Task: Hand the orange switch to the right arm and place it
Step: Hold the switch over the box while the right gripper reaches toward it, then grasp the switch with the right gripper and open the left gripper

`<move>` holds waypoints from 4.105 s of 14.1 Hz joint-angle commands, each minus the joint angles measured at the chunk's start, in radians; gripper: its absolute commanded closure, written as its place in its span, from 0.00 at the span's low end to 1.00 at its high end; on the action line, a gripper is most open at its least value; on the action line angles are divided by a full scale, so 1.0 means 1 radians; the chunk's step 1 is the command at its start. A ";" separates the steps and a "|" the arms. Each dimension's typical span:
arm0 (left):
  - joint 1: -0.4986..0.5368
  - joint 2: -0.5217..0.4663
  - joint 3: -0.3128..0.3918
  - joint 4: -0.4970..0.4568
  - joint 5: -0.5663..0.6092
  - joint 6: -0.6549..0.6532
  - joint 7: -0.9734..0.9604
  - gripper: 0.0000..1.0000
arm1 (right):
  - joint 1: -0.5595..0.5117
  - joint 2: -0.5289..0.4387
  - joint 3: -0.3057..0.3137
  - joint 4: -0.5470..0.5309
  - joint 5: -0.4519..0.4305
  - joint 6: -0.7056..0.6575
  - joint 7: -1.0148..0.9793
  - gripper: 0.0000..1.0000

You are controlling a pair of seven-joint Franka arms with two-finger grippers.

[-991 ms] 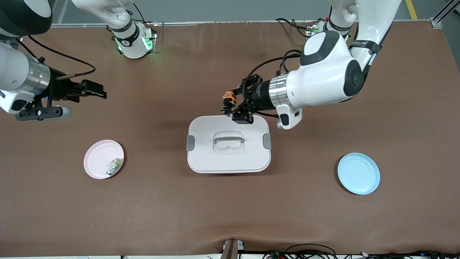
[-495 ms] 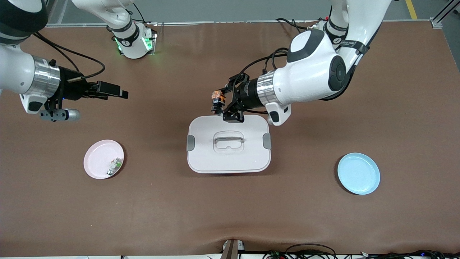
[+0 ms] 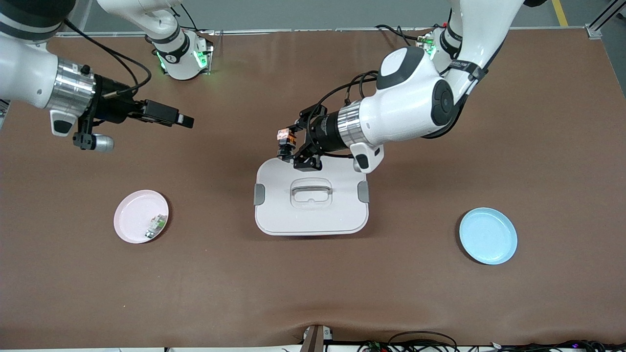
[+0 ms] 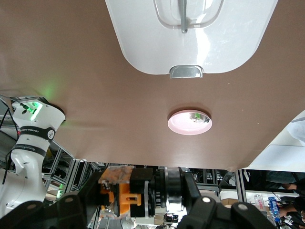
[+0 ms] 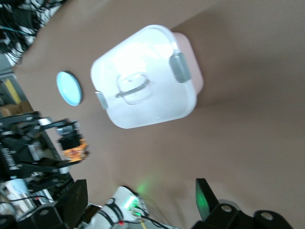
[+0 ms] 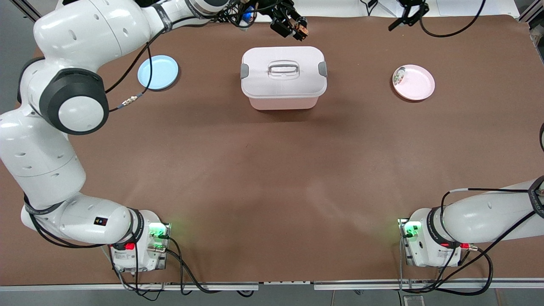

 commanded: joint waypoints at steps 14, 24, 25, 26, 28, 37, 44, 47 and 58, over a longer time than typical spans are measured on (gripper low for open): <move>-0.184 0.031 0.160 0.040 0.021 0.054 -0.009 1.00 | 0.305 0.103 -0.004 -0.036 -0.103 0.377 0.069 0.00; -0.190 0.038 0.160 0.040 0.021 0.056 -0.010 1.00 | 0.308 0.160 -0.005 -0.034 -0.096 0.439 0.066 0.00; -0.190 0.038 0.161 0.040 0.021 0.056 -0.010 1.00 | 0.314 0.160 -0.007 -0.034 -0.096 0.436 0.067 0.00; -0.190 0.038 0.161 0.040 0.021 0.056 -0.010 1.00 | 0.322 0.161 -0.005 -0.036 -0.096 0.436 0.067 0.00; -0.190 0.037 0.161 0.040 0.021 0.054 -0.012 1.00 | 0.330 0.167 -0.005 -0.034 -0.096 0.433 0.067 0.00; -0.190 0.035 0.161 0.040 0.021 0.054 -0.029 1.00 | 0.350 0.179 -0.005 -0.036 -0.096 0.420 0.063 0.51; -0.190 0.037 0.160 0.040 0.023 0.054 -0.030 0.93 | 0.347 0.183 -0.005 -0.034 -0.096 0.419 0.063 0.97; -0.190 0.037 0.161 0.040 0.023 0.054 -0.029 0.43 | 0.345 0.183 -0.005 -0.034 -0.096 0.410 0.061 0.98; -0.096 -0.063 0.174 0.039 0.271 -0.015 -0.036 0.00 | 0.246 0.158 -0.014 0.013 -0.109 0.202 -0.101 0.98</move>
